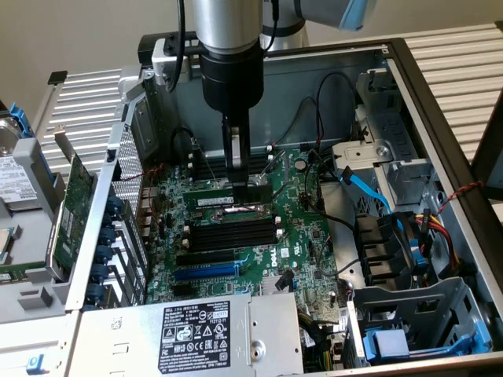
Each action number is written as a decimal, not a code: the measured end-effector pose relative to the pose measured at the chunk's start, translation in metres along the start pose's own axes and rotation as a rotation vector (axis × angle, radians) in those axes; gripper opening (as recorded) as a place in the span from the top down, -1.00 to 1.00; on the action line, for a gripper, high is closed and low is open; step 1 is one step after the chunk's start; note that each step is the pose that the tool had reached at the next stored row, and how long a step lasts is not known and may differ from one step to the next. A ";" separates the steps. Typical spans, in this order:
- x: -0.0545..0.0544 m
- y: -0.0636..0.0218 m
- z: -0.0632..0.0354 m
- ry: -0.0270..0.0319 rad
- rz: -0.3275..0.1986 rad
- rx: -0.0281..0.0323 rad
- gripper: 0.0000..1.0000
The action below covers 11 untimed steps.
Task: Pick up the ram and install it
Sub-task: 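Insert the ram into the slot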
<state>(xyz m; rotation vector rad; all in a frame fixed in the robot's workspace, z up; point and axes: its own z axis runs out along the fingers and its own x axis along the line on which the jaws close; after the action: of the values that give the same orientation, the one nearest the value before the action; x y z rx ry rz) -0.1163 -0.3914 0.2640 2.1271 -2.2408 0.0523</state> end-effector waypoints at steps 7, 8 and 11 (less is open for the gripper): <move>0.004 -0.0008 0.0020 -0.0003 -0.001 0.0000 0.75; 0.005 -0.0012 0.0026 -0.0006 -0.001 0.0001 0.75; 0.006 -0.0021 0.0056 -0.0007 -0.001 0.0000 0.75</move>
<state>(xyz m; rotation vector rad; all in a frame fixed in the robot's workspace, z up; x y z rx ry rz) -0.1146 -0.3978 0.2587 2.1284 -2.2403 0.0516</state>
